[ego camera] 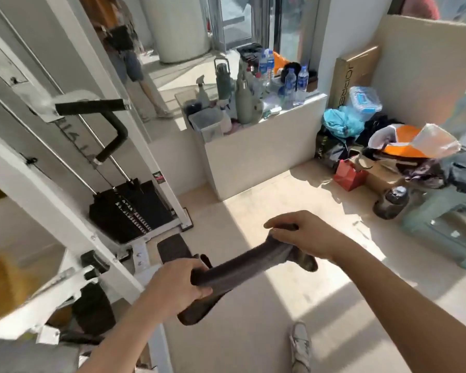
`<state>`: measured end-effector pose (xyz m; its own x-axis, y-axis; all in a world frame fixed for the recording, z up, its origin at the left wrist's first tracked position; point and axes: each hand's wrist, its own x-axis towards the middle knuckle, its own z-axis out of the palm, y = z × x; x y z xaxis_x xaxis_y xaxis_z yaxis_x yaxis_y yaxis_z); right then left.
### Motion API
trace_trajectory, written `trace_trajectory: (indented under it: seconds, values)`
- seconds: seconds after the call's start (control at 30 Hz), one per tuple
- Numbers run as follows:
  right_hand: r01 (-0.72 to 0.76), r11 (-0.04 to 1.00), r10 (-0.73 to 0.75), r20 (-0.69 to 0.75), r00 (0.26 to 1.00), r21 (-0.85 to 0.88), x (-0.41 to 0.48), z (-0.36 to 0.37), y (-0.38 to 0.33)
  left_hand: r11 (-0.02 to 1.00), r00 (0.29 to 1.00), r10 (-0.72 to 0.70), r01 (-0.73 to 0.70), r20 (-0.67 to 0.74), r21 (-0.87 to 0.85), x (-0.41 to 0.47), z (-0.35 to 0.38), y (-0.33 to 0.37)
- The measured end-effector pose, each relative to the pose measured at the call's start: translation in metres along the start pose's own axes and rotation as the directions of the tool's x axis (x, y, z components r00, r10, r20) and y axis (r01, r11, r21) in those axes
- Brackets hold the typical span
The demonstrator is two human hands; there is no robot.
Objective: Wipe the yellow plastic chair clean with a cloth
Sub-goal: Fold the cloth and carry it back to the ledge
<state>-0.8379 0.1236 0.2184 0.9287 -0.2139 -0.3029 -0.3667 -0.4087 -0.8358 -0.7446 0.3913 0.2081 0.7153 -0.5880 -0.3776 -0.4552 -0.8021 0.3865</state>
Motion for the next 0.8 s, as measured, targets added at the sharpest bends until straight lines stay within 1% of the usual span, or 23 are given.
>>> trace_trajectory:
  seconds: [0.03,0.07,0.1,0.13,0.17,0.2,0.23,0.27,0.3,0.33,0.4,0.43,0.47,0.53,0.57,0.6,0.63,0.67,0.7,0.73,0.77,0.8]
  values:
    - [-0.002,0.996,0.008,0.061,0.998,-0.092,0.021,-0.012,-0.003,0.999,0.995,-0.009,0.013,-0.096,0.034,0.023,-0.009,0.004]
    - [0.031,0.972,-0.004,0.115,0.993,-0.232,0.043,-0.023,-0.003,0.999,0.985,-0.023,0.030,-0.173,0.039,0.045,-0.021,0.007]
    - [0.088,0.908,-0.027,0.153,0.988,-0.409,0.066,-0.033,-0.003,0.998,0.976,-0.030,0.042,-0.216,0.053,0.070,-0.034,0.010]
    - [0.150,0.816,-0.077,0.153,0.985,-0.558,0.090,-0.045,-0.004,0.995,0.972,-0.040,0.061,-0.231,0.082,0.096,-0.046,0.010]
    - [0.189,0.744,-0.153,0.111,0.982,-0.641,0.114,-0.058,-0.004,0.987,0.971,-0.045,0.079,-0.236,0.137,0.121,-0.058,0.011]
    - [0.211,0.716,-0.230,0.061,0.971,-0.666,0.139,-0.072,0.000,0.980,0.969,-0.041,0.087,-0.244,0.181,0.145,-0.068,0.011]
    - [0.239,0.714,-0.293,0.029,0.956,-0.658,0.163,-0.086,0.001,0.979,0.964,-0.020,0.072,-0.264,0.188,0.168,-0.079,0.012]
    - [0.274,0.717,-0.337,0.024,0.941,-0.641,0.191,-0.101,0.004,0.987,0.957,-0.004,0.051,-0.290,0.154,0.189,-0.090,0.015]
    - [0.296,0.736,-0.348,0.034,0.937,-0.609,0.217,-0.116,0.004,0.994,0.951,0.012,0.023,-0.309,0.110,0.208,-0.103,0.020]
    - [0.292,0.770,-0.322,0.049,0.946,-0.567,0.241,-0.131,0.002,0.998,0.951,0.003,0.018,-0.311,0.065,0.228,-0.117,0.027]
    - [0.207,0.860,-0.203,0.059,0.977,-0.466,0.286,-0.154,-0.012,0.996,0.945,-0.086,0.091,-0.317,0.000,0.271,-0.143,0.034]
    - [0.172,0.901,-0.174,0.032,0.984,-0.398,0.307,-0.161,-0.021,0.991,0.927,-0.125,0.133,-0.354,-0.003,0.295,-0.154,0.036]
    - [0.139,0.943,-0.147,-0.005,0.989,-0.302,0.330,-0.166,-0.028,0.986,0.905,-0.167,0.164,-0.390,-0.041,0.318,-0.165,0.039]
    - [0.069,0.998,-0.070,-0.038,0.997,-0.006,0.374,-0.169,-0.041,0.956,0.864,-0.265,0.177,-0.429,-0.234,0.367,-0.185,0.049]
    - [0.016,0.983,-0.014,-0.011,1.000,0.182,0.395,-0.168,-0.048,0.934,0.845,-0.302,0.169,-0.440,-0.316,0.391,-0.193,0.055]
    - [-0.063,0.928,0.045,0.057,0.997,0.368,0.416,-0.166,-0.055,0.926,0.838,-0.313,0.166,-0.446,-0.339,0.415,-0.199,0.061]
    - [-0.145,0.845,0.080,0.146,0.986,0.515,0.435,-0.163,-0.064,0.933,0.842,-0.303,0.166,-0.447,-0.318,0.437,-0.203,0.067]
    - [-0.204,0.763,0.081,0.222,0.972,0.614,0.454,-0.159,-0.072,0.948,0.853,-0.272,0.159,-0.444,-0.275,0.457,-0.205,0.073]
    - [-0.226,0.726,0.060,0.267,0.962,0.649,0.475,-0.154,-0.078,0.969,0.870,-0.224,0.153,-0.438,-0.191,0.476,-0.205,0.077]
    - [-0.221,0.736,0.048,0.276,0.960,0.640,0.497,-0.149,-0.081,0.985,0.893,-0.173,0.148,-0.416,-0.094,0.492,-0.205,0.080]
    - [-0.198,0.769,0.048,0.253,0.966,0.608,0.518,-0.144,-0.083,0.990,0.916,-0.136,0.139,-0.377,-0.018,0.507,-0.205,0.080]
    - [-0.173,0.808,0.053,0.222,0.974,0.563,0.540,-0.140,-0.085,0.992,0.942,-0.120,0.124,-0.312,-0.008,0.522,-0.206,0.075]
